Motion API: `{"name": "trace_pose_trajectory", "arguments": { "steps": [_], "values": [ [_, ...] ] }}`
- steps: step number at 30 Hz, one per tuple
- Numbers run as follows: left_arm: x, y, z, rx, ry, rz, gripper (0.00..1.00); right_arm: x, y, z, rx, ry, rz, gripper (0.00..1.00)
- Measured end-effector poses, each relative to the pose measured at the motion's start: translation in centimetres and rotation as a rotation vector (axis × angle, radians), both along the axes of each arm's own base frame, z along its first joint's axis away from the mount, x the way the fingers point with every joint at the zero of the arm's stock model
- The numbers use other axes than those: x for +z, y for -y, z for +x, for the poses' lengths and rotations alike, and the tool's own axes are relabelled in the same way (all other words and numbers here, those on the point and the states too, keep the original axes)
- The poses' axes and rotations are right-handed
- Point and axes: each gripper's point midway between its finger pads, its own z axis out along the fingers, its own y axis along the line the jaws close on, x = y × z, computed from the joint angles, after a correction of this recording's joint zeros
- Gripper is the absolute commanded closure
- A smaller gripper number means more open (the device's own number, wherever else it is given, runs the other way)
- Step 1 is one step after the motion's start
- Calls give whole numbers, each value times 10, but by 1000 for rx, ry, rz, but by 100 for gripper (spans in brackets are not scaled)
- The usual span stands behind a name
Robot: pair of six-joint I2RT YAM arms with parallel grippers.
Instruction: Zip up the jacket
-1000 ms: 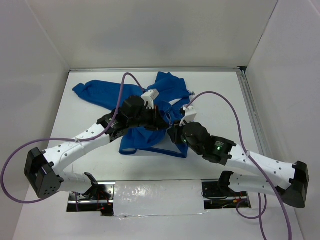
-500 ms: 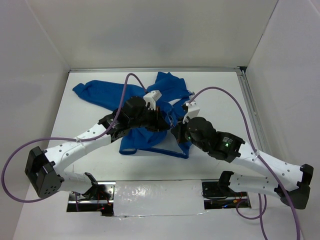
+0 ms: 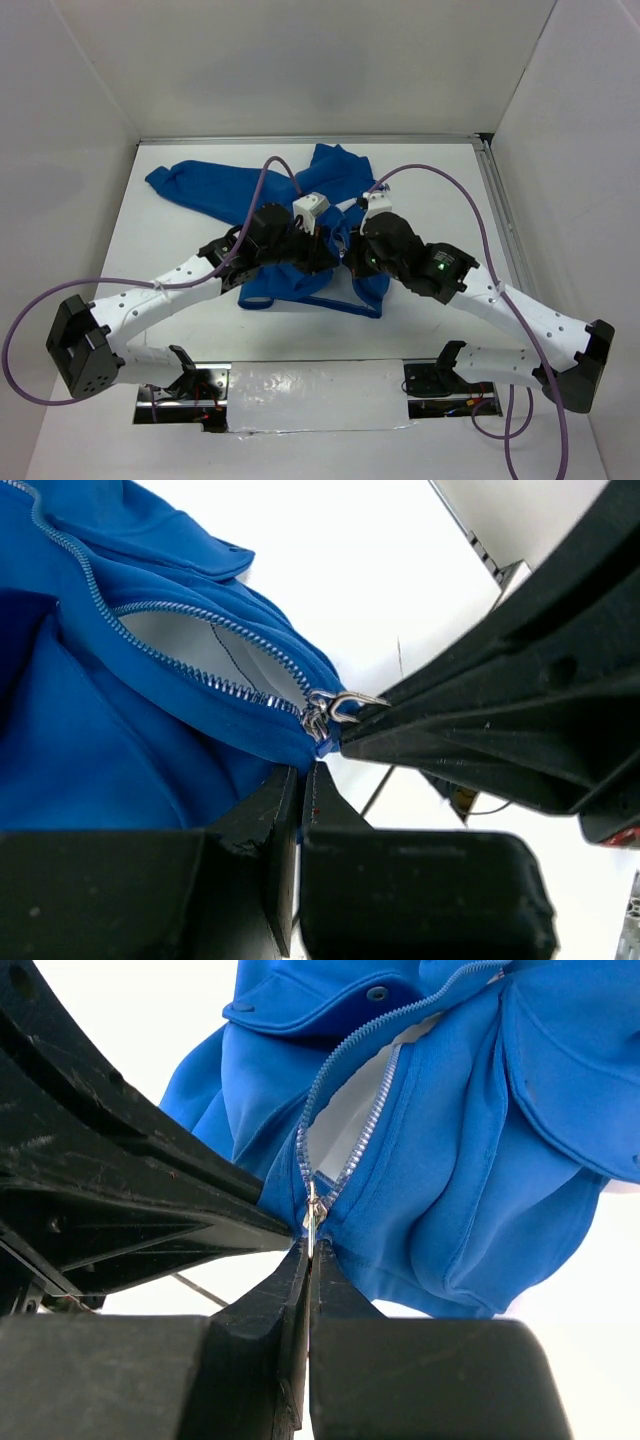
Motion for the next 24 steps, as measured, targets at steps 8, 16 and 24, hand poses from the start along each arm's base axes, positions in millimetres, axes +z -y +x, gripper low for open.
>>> {"name": "trace_pose_trajectory", "arguments": {
  "steps": [8, 16, 24],
  "values": [
    [-12, -2, -15, -76, 33, 6, 100, 4, 3, 3, 6, 11, 9, 100],
    [-15, -10, -36, -143, 23, -22, 100, -1, -4, 18, -13, 28, 4, 100],
    [-49, -31, -83, -237, -83, 5, 100, -40, -6, 73, -157, 41, -92, 100]
  ]
}}
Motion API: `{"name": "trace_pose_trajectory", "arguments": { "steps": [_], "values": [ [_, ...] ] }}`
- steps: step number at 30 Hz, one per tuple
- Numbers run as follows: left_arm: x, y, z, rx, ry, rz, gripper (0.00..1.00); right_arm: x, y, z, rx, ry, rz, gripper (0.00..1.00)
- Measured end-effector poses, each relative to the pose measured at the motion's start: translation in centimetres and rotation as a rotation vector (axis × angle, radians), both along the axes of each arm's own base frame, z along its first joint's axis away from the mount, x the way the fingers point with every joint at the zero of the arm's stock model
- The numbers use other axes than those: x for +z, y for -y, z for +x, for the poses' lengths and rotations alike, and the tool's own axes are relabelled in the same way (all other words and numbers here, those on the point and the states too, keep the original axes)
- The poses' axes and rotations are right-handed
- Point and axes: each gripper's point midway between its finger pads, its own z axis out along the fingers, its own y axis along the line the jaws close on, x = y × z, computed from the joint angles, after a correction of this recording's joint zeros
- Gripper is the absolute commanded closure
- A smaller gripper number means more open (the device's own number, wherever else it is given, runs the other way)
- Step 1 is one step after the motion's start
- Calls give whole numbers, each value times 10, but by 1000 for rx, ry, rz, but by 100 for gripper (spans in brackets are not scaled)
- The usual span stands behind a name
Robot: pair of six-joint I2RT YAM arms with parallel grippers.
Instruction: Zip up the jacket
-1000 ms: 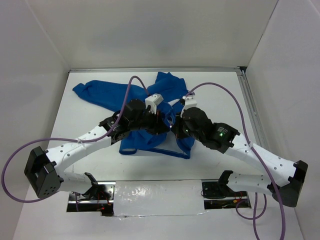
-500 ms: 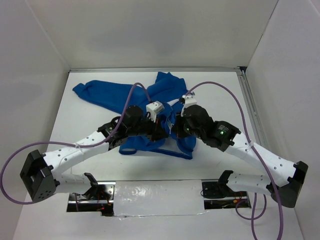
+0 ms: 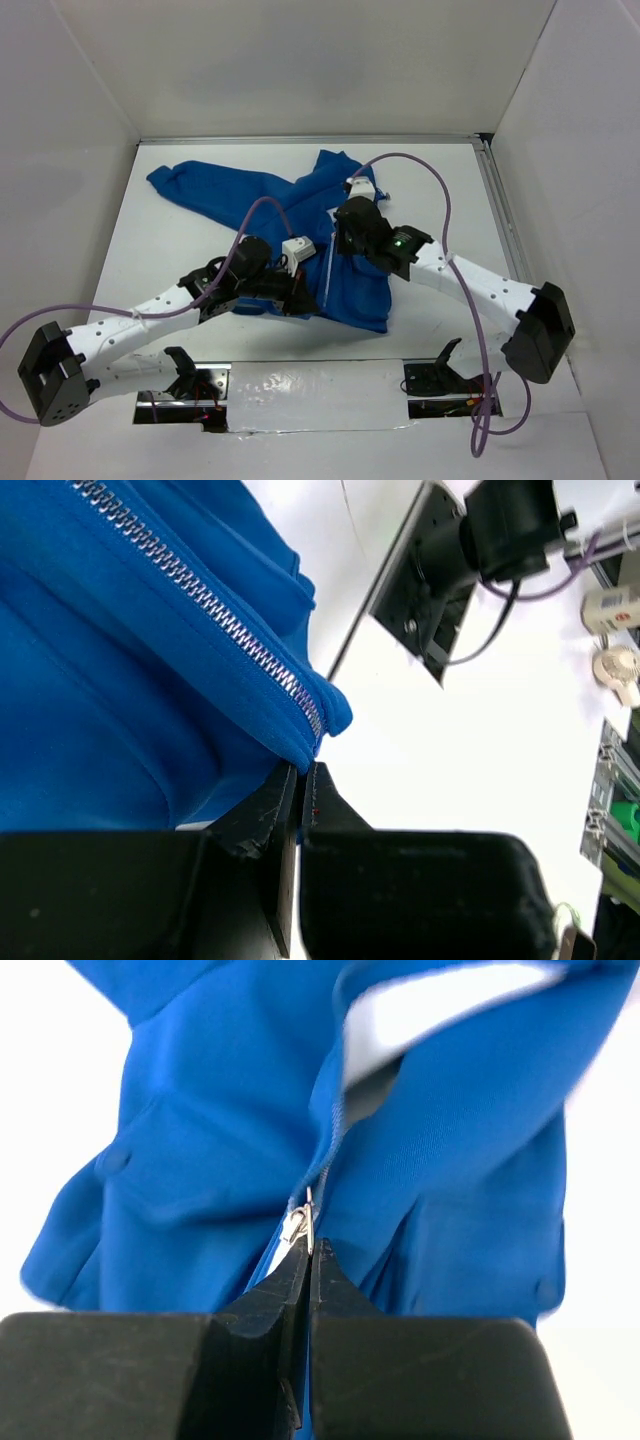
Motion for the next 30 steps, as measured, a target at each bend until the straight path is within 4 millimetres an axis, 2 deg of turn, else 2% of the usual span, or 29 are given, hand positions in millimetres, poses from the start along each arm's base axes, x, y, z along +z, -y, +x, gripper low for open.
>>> {"name": "trace_pose_trajectory", "arguments": {
  "steps": [3, 5, 7, 11, 17, 19, 20, 22, 24, 28, 29, 30],
  "values": [
    [-3, -6, -10, -16, -13, -1, 100, -6, -1, 17, -29, 18, -22, 100],
    [-5, -10, -18, -27, -21, -5, 100, 0, 0, 38, -68, 42, -30, 100],
    [-7, -13, -24, -34, -34, -9, 100, 8, 4, 70, -126, 76, -29, 100],
    [-15, -19, -32, -35, -49, -11, 100, 8, 16, 141, -233, 86, -41, 100],
    [-21, -19, -25, 12, -45, -7, 100, -12, 26, 249, -337, 56, -60, 100],
    [-23, -20, -17, 50, -21, -2, 100, -10, 28, 283, -354, 51, -50, 100],
    [-22, -20, -12, 72, -9, -4, 100, -10, 29, 294, -361, 51, -47, 100],
    [-23, -20, -16, 65, -16, -6, 100, 3, 36, 324, -396, 109, -19, 100],
    [-26, -21, -15, 83, -23, -4, 100, 8, 54, 337, -431, 126, -5, 100],
    [-25, -19, -5, 127, -4, -10, 100, 5, 94, 349, -490, 108, 21, 100],
    [-25, -18, -1, 143, -6, -6, 82, 3, 101, 350, -493, 101, 28, 100],
    [-25, -16, 2, 154, -10, 0, 32, 1, 106, 351, -490, 93, 34, 89]
  ]
}}
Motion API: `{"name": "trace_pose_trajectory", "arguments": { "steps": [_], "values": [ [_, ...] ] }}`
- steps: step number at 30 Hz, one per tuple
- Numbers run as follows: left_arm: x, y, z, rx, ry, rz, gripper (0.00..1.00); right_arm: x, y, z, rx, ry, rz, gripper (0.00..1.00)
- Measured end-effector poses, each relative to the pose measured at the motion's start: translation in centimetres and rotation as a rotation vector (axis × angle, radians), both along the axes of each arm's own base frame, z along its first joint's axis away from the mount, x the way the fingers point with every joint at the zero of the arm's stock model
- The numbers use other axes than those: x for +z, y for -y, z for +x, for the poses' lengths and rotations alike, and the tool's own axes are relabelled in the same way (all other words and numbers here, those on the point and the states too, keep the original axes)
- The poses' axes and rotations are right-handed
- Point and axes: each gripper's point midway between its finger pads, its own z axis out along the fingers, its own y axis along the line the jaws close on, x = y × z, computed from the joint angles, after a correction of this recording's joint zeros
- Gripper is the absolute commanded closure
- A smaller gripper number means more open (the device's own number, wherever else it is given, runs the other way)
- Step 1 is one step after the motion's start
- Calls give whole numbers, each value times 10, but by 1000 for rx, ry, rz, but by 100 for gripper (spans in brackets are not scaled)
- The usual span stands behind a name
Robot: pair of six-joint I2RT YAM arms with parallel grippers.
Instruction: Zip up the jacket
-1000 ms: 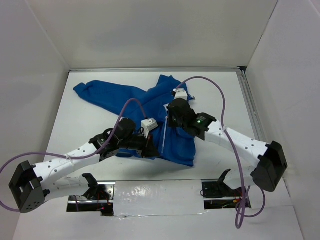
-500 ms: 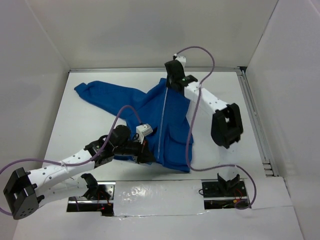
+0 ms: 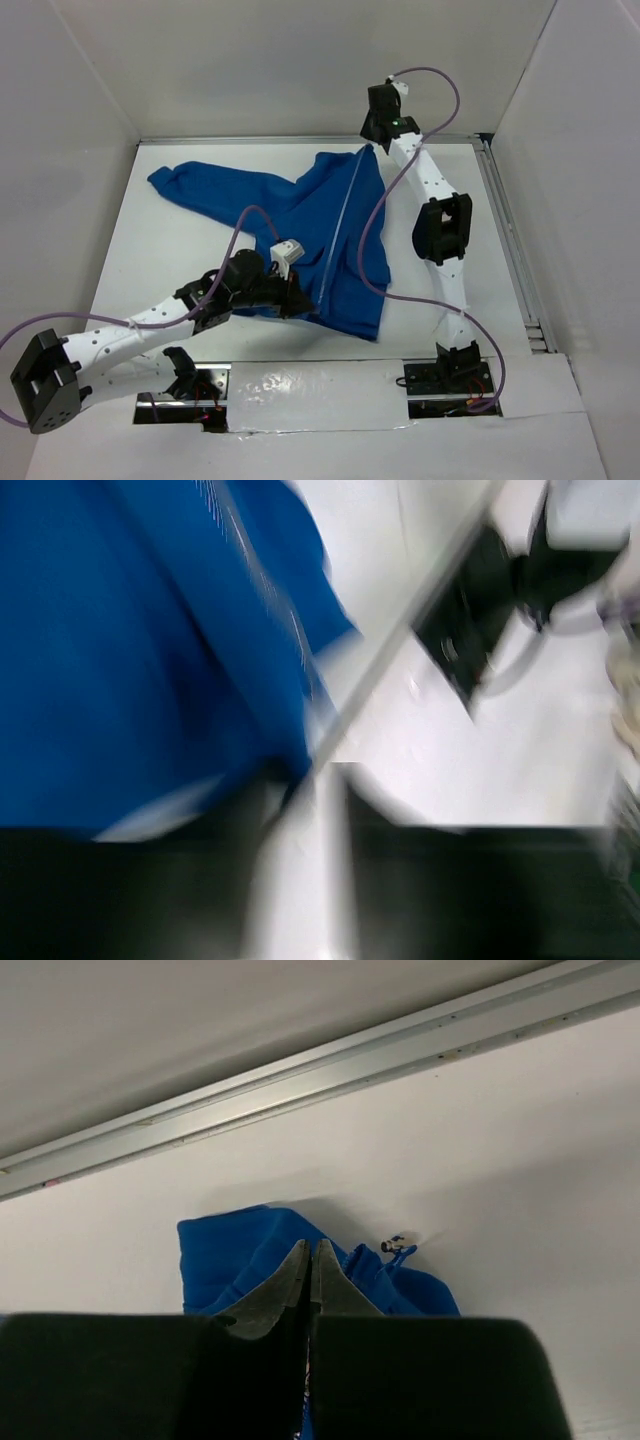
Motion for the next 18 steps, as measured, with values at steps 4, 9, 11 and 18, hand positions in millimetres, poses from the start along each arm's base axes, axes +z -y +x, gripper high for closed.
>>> {"name": "trace_pose_trajectory", "arguments": {
  "steps": [4, 9, 11, 18],
  "values": [
    [-14, 4, -32, -96, -158, 87, 1, 25, 26, 26, -20, 133, 27, 0],
    [-14, -6, -50, -104, -252, 173, 1, 87, 77, 23, -91, 266, 26, 0],
    [-2, -11, -48, -68, -240, 162, 1, 117, 87, 11, -115, 308, 25, 0],
    [51, -43, -41, 128, -175, 75, 1, 196, 100, -88, -139, 397, 93, 0]
  ]
}}
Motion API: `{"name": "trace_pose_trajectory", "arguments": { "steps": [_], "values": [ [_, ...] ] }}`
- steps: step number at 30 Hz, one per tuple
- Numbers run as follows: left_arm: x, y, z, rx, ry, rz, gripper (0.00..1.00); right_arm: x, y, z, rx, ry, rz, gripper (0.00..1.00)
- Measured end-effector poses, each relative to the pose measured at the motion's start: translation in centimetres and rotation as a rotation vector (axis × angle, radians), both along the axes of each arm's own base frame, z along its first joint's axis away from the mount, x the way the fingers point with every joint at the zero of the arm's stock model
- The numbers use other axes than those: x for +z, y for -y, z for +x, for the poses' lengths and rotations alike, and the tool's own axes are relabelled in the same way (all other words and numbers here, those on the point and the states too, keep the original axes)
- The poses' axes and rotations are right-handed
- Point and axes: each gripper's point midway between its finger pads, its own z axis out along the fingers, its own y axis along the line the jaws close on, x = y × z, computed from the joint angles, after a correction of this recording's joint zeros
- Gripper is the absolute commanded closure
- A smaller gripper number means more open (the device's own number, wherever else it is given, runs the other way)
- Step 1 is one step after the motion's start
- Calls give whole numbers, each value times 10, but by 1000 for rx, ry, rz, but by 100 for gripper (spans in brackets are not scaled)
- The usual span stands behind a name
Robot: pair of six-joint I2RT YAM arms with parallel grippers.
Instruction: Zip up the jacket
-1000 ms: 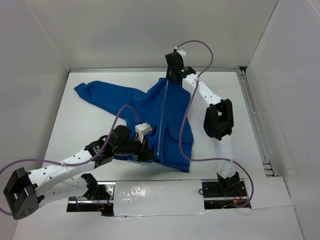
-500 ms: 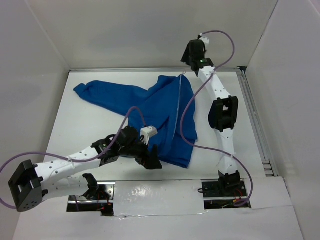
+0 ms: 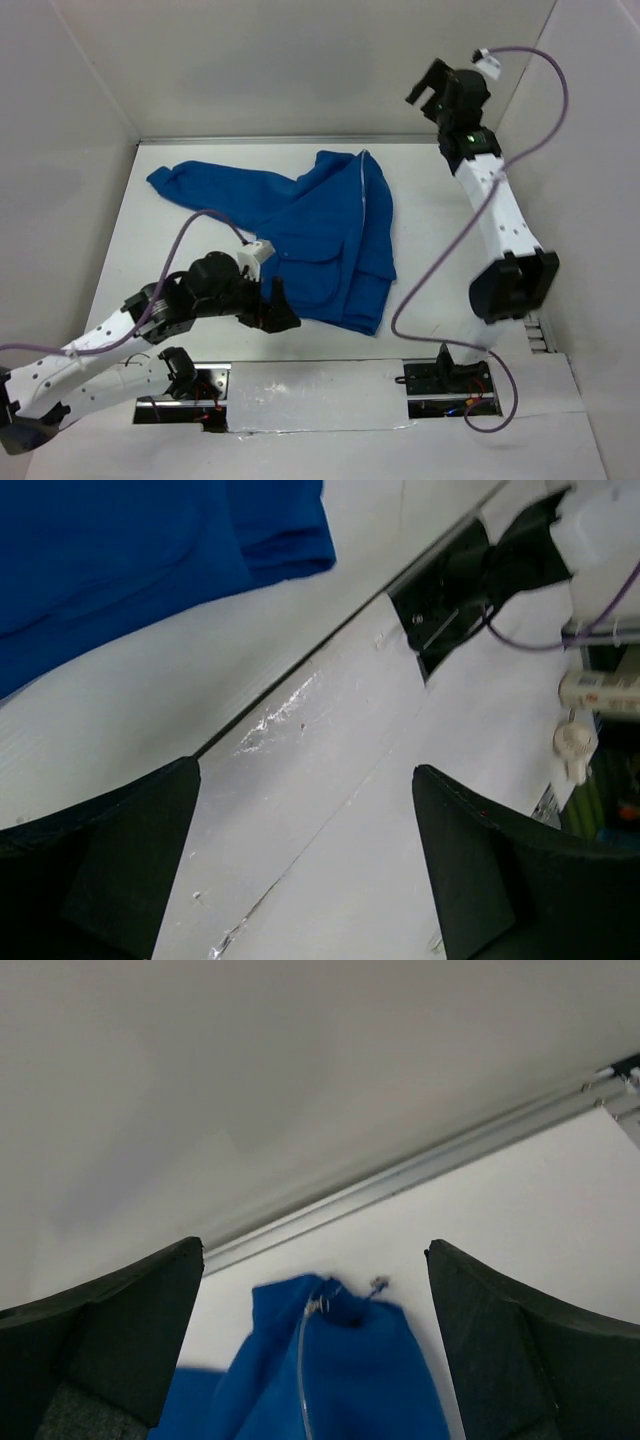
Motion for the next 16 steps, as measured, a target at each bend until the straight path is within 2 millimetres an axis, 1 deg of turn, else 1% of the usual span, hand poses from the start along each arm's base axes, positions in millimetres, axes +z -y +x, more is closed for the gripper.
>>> {"name": "trace_pose_trajectory", "arguments": {
  "steps": [2, 3, 4, 6, 7, 8, 9, 10, 12, 13, 14, 16],
  "values": [
    [7, -12, 8, 80, 5, 0, 1, -3, 14, -37, -3, -4, 33, 0],
    [8, -17, 13, 118, 7, 8, 1, -12, 24, -57, -10, -1, 53, 0],
    [10, -23, 19, 166, 5, 15, 1, -26, 36, -80, -30, -24, 69, 0],
    [10, -32, 30, 232, 5, 32, 1, -49, 55, -118, -69, -39, 94, 0],
    [10, -35, 36, 261, 4, 39, 1, -62, 59, -137, -79, -51, 103, 0],
    [9, -37, 40, 284, 1, 46, 1, -77, 59, -155, -81, -76, 112, 0],
    [8, -40, 45, 303, -5, 53, 1, -86, 56, -170, -72, -87, 118, 0],
    [5, -41, 49, 317, -11, 60, 1, -91, 54, -181, -64, -93, 122, 0],
    [0, -44, 57, 339, -27, 77, 1, -95, 51, -197, -57, -96, 134, 0],
    [0, -44, 57, 334, -31, 74, 1, -94, 50, -203, -57, -92, 138, 0],
    [-1, -47, 62, 355, -38, 76, 1, -93, 50, -206, -58, -85, 139, 0],
    [2, -48, 66, 363, -38, 59, 1, -94, 52, -214, -65, -76, 139, 0]
  ]
}}
